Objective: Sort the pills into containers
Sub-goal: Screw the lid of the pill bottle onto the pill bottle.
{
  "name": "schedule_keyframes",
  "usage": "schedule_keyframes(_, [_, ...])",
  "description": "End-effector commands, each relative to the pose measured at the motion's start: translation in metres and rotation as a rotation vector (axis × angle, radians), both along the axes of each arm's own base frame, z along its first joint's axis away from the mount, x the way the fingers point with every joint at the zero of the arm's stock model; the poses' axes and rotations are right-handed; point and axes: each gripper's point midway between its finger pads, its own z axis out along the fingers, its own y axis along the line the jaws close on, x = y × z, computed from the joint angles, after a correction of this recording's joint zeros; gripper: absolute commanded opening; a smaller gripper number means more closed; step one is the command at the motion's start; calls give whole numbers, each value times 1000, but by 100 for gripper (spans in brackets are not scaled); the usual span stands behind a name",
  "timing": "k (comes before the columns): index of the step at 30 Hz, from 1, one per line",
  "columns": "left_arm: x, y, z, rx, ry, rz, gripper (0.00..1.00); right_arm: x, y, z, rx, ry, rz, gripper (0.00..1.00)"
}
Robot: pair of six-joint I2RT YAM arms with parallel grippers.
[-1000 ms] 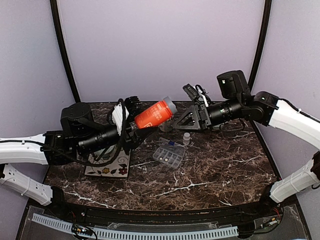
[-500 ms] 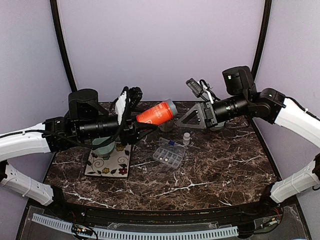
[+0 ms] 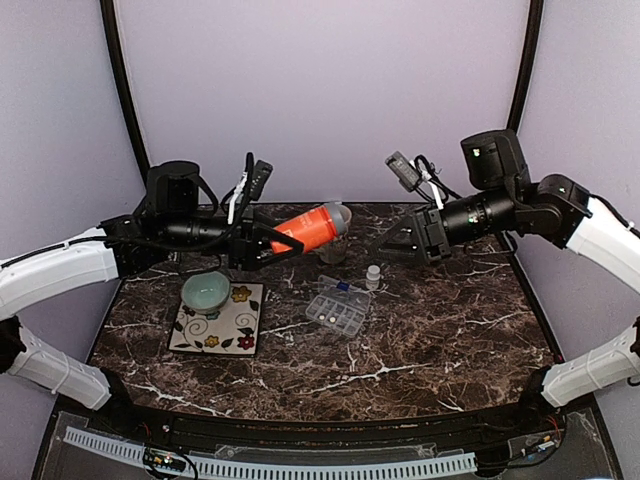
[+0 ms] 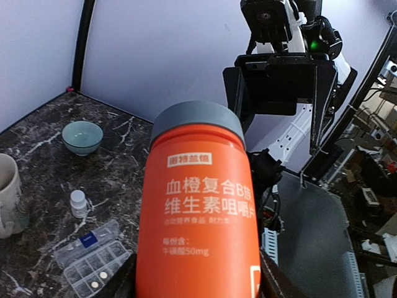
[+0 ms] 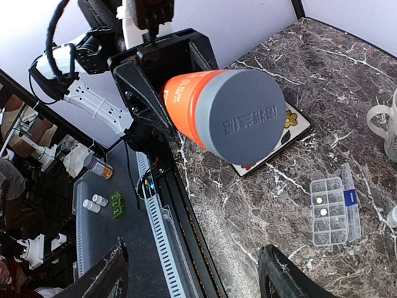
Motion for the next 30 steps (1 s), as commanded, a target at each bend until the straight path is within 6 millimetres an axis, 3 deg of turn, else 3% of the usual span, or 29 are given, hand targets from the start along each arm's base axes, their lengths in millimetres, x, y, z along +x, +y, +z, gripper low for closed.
schedule_keyframes(1, [-22, -8, 23, -106, 147, -207, 0, 1, -5, 3, 1, -91, -5, 72])
schedule_keyframes(12, [-28, -7, 21, -175, 336, -362, 0, 12, 0, -19, -63, -170, -7, 72])
schedule_keyframes(30, [-30, -13, 6, -159, 439, -451, 0, 5, 26, -2, 4, -201, 89, 72])
